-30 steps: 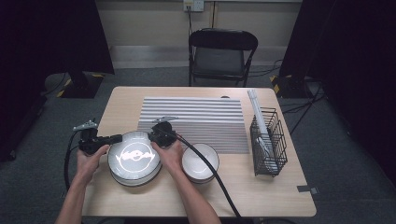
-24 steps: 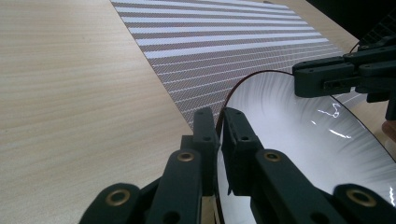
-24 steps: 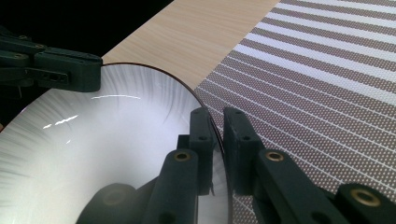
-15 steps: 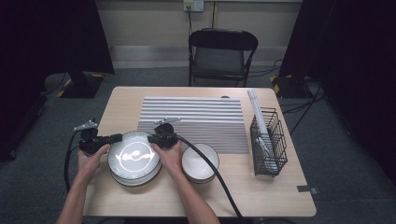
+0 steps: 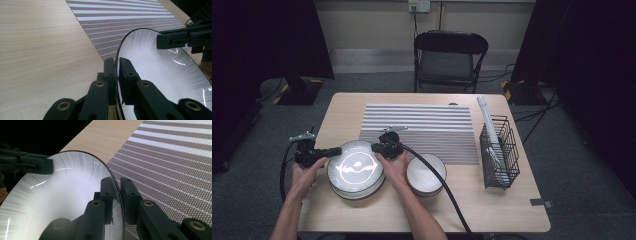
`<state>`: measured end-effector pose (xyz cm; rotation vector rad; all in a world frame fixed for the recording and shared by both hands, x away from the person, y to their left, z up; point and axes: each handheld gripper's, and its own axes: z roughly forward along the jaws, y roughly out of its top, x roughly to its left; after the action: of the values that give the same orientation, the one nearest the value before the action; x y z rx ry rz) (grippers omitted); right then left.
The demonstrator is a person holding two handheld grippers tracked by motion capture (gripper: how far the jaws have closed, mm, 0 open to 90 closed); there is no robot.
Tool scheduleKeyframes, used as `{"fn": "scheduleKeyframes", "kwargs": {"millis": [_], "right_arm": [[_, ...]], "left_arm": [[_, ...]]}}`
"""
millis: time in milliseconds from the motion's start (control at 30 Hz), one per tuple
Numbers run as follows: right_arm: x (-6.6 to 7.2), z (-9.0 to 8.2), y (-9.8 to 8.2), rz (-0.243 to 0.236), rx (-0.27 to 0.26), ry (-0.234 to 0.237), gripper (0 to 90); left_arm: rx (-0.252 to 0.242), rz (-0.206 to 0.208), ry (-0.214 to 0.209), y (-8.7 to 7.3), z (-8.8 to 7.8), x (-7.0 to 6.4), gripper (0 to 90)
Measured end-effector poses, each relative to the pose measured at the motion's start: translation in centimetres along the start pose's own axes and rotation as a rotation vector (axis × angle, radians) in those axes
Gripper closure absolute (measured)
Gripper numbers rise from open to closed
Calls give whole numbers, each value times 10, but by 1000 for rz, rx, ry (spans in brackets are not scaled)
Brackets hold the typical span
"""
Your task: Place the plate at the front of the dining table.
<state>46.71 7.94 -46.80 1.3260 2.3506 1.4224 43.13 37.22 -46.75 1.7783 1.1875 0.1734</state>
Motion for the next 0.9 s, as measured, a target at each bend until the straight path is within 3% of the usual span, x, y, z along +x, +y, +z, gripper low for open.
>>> {"fn": "scheduleKeyframes", "kwargs": {"millis": [333, 500, 667, 900], "right_arm": [[0, -2, 5, -26, -25, -38, 819], [0, -2, 4, -25, -26, -34, 821], [0, -2, 4, -23, -26, -34, 821], [2, -3, 6, -39, -33, -46, 817]], "left_arm": [[-36, -10, 19, 3, 6, 0, 844], [-18, -21, -11, 0, 2, 2, 800], [4, -24, -4, -2, 3, 1, 822], [-36, -15, 7, 2, 0, 2, 854]]}}
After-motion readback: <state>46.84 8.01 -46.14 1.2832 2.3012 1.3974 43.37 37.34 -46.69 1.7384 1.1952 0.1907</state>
